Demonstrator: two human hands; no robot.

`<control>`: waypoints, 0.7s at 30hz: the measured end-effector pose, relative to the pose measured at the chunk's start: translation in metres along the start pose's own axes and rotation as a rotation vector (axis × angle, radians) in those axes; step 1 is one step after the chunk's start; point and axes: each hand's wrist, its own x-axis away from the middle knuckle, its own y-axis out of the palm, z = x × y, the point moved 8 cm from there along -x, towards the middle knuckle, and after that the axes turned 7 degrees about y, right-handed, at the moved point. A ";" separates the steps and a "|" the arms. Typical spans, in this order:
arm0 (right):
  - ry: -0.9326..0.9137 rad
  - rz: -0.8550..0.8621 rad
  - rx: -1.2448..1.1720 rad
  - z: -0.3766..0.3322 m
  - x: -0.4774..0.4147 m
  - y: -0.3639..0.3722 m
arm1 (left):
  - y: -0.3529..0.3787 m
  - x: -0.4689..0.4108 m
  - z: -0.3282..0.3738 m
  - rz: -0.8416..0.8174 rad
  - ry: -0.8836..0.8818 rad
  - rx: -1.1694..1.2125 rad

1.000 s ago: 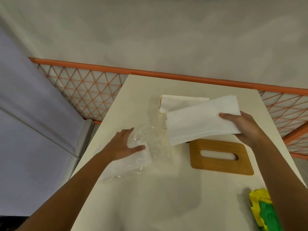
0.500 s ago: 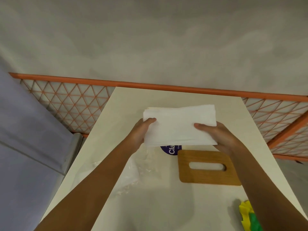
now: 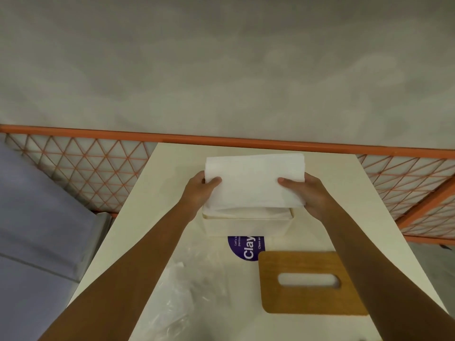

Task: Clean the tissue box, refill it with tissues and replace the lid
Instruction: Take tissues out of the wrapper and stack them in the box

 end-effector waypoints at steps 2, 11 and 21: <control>0.022 0.014 -0.002 0.005 -0.010 0.001 | 0.000 -0.008 -0.008 -0.029 -0.007 -0.140; 0.081 0.144 0.304 0.044 -0.034 -0.004 | 0.004 -0.021 -0.040 -0.139 -0.015 -0.654; -0.151 0.254 0.718 0.036 -0.022 0.004 | 0.002 -0.019 -0.028 -0.064 0.137 -0.948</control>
